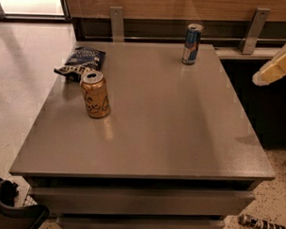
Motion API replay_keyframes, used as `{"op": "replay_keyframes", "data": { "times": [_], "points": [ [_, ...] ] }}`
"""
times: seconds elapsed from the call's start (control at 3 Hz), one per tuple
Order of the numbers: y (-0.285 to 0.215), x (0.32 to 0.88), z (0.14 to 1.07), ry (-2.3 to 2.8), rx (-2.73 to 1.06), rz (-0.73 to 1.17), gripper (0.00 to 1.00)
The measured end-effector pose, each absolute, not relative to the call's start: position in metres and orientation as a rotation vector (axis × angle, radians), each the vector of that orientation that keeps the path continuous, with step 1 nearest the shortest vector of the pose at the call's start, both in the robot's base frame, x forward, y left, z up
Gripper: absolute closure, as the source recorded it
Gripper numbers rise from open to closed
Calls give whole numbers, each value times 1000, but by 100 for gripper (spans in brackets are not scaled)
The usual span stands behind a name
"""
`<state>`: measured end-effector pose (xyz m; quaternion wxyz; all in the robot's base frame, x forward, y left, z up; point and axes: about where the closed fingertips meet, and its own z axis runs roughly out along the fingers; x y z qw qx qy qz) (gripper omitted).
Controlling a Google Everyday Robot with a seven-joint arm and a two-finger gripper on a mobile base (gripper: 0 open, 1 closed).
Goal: Knock redbull can over
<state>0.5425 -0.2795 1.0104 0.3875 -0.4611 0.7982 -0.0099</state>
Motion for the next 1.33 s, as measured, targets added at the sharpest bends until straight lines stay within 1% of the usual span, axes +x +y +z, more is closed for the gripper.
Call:
{"op": "replay_keyframes", "data": {
  "times": [0.33, 0.67, 1.0, 1.33],
  "points": [
    [-279, 594, 1011, 1897, -1040, 118, 0],
    [-269, 632, 1001, 1810, -963, 257, 0],
    [-255, 659, 986, 1748, -903, 375, 0],
    [-255, 659, 986, 1748, -903, 375, 0]
  ]
}}
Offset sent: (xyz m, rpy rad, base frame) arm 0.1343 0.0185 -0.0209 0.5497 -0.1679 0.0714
